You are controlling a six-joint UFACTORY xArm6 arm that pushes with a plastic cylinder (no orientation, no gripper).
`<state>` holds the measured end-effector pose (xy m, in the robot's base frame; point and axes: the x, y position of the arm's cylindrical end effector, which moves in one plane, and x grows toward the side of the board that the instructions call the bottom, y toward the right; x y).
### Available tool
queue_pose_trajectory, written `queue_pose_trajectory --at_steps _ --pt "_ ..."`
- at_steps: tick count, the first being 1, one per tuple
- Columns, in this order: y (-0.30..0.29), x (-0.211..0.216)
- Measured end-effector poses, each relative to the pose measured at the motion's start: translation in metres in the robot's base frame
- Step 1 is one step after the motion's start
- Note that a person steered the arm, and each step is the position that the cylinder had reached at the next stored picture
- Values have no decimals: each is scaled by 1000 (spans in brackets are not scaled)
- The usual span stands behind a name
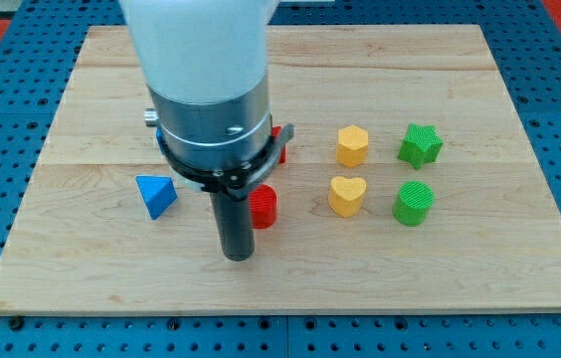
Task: Push blue triangle to the center
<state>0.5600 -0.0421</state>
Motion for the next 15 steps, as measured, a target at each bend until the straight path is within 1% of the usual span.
queue_pose_trajectory --at_steps 1,2,3,4,5,6,8,9,10,11,13,14,15 --pt "0 -26" --pt "2 -36" --pt "-19 -9" --pt "-69 -4" --pt "-95 -12" --pt "-95 -36" --pt "-95 -34" --pt "-105 -32" --pt "-104 -51" --pt "-106 -58" --pt "-163 -63" --pt "-148 -97" --pt "-118 -101"
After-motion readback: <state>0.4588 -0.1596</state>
